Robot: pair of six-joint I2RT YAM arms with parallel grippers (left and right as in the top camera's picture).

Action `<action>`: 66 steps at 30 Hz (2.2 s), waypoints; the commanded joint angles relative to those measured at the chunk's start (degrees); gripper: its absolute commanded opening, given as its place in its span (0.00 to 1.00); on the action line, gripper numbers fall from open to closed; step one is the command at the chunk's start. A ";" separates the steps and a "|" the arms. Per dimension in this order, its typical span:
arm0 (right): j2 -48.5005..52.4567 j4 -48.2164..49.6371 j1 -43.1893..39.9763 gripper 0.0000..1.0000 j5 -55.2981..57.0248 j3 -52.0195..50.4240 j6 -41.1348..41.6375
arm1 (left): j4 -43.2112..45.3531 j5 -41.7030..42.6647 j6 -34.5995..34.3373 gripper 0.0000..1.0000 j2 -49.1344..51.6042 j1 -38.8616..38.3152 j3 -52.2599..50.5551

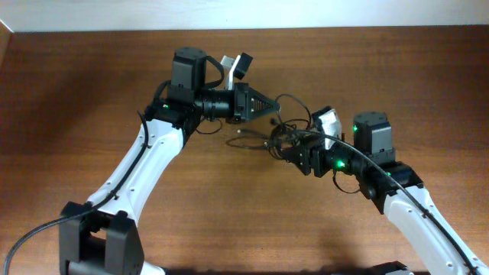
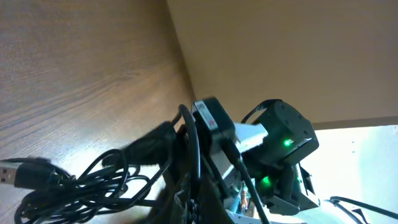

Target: Untangle cables

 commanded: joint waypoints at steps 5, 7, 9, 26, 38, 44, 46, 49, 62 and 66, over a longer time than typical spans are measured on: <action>-0.48 0.24 0.35 0.04 -0.09 0.13 1.49 | 2.93 0.92 -5.62 0.00 0.02 -0.09 -0.04; -0.87 1.75 0.13 0.04 -10.56 0.24 1.46 | 1.29 -8.35 -2.38 0.00 0.02 -0.09 -0.07; -2.27 2.56 -1.51 0.04 -18.05 0.70 1.51 | -3.65 -25.09 -1.53 0.00 0.02 -0.09 -0.07; -13.62 -10.67 -29.31 0.06 -15.63 1.36 5.62 | -35.04 -69.68 -31.65 0.19 0.04 6.12 -0.07; -4.83 2.45 -19.89 0.04 -26.51 1.36 16.74 | -19.12 -18.69 23.12 0.87 0.04 3.32 -0.07; -3.06 22.58 -19.93 0.04 -25.97 1.36 43.65 | -22.23 -7.10 40.02 0.88 0.04 -0.90 -0.31; -3.06 24.52 -19.93 0.04 -26.23 1.38 45.48 | -22.23 -10.54 40.00 0.78 0.04 -3.56 -0.39; -3.06 24.68 -19.93 0.04 -27.17 1.36 51.84 | -21.11 -18.84 38.95 0.68 0.04 -8.39 -0.39; -3.06 27.06 -19.93 0.04 -35.43 1.38 59.93 | -11.87 -50.05 3.37 0.70 1.11 -18.43 -1.27; -3.06 32.15 -19.93 0.04 -37.35 1.38 61.77 | -6.27 -45.35 -0.57 0.71 3.78 -18.97 -1.27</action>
